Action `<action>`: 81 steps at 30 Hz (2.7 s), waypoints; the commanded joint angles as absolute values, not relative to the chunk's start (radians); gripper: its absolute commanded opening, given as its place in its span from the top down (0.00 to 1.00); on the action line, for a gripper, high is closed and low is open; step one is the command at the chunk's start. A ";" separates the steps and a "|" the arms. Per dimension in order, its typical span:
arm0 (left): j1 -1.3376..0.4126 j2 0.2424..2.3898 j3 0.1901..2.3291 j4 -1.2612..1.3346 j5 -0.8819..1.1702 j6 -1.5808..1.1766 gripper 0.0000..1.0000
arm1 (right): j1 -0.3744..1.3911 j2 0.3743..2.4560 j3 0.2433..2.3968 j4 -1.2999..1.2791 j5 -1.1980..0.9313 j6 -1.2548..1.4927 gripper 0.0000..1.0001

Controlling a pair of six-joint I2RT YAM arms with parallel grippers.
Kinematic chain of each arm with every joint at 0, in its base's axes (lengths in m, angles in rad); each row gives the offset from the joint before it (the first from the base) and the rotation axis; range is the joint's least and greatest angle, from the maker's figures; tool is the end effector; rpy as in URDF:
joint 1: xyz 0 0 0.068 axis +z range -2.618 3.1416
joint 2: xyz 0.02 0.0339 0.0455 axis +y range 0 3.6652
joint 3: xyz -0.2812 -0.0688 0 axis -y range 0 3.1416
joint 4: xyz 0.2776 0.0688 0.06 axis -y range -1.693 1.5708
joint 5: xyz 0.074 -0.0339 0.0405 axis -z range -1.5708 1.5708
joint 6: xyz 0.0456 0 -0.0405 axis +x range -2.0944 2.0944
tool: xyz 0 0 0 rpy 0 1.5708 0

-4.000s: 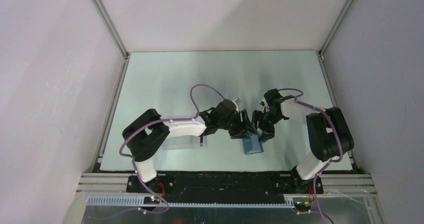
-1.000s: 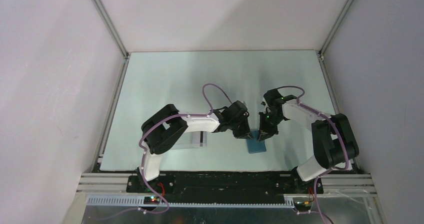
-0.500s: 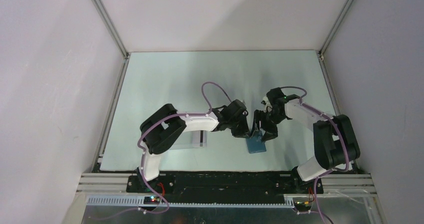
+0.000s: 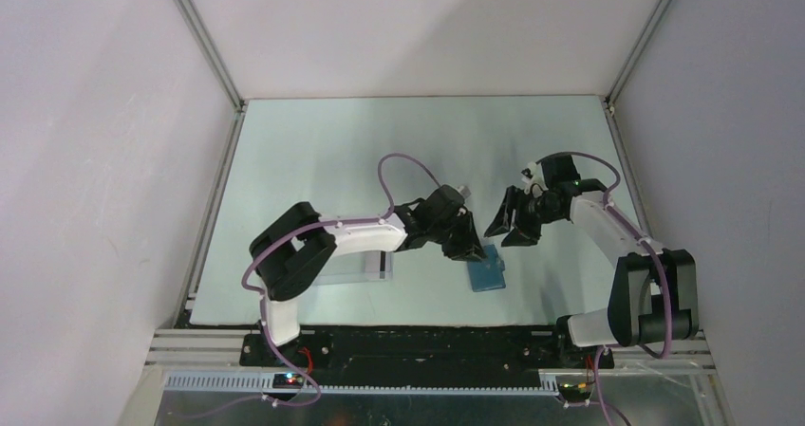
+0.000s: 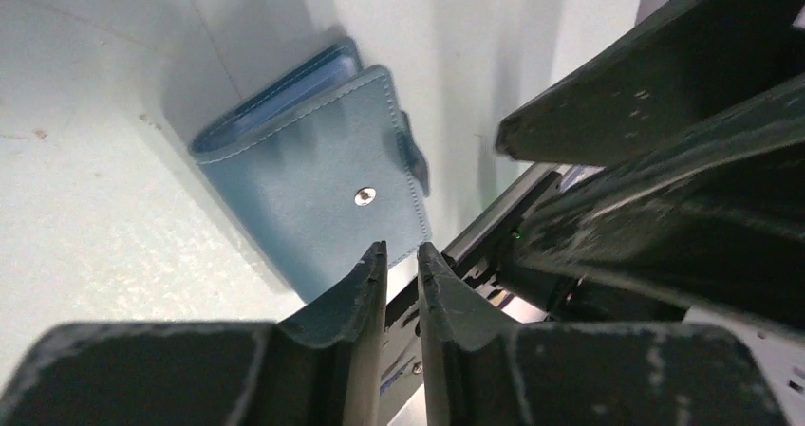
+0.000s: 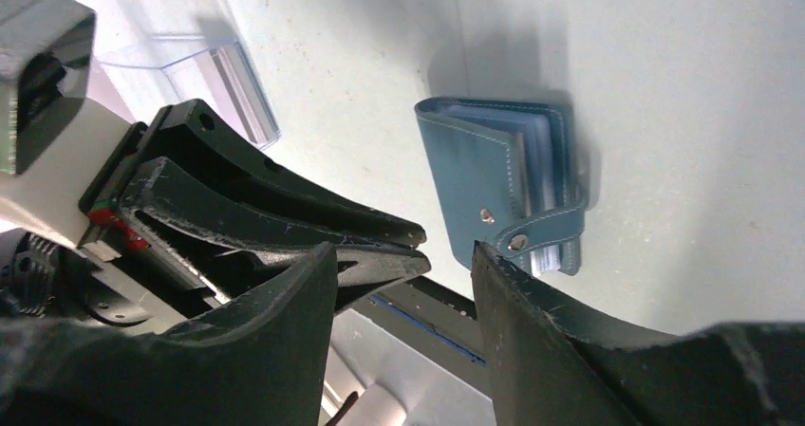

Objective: Put the credit cards into the card holder
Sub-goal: Close the card holder at the center of the board.

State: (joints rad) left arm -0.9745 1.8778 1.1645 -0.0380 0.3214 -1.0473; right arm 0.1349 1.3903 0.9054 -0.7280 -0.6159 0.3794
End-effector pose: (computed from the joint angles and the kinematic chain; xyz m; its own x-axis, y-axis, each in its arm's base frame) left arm 0.2351 -0.3720 0.1652 -0.9838 -0.0137 -0.1786 0.1253 0.6600 -0.7407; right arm 0.2759 0.0640 0.2096 -0.9771 0.1725 -0.1250 0.0555 0.7727 0.6323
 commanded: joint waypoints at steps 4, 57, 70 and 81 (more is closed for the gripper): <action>-0.988 1.882 1.126 -0.006 0.313 -1.109 0.84 | 0.099 1.384 0.907 -0.754 -0.544 0.366 0.48; -0.979 1.968 1.069 0.345 0.410 -1.273 0.73 | 0.208 1.647 0.797 -0.543 -0.470 0.423 0.78; -0.980 1.981 1.039 0.327 0.379 -1.271 0.76 | 0.208 1.652 0.798 -0.544 -0.474 0.420 0.78; -0.979 1.966 1.053 0.246 0.339 -1.228 0.66 | 0.208 1.655 0.798 -0.544 -0.481 0.417 0.78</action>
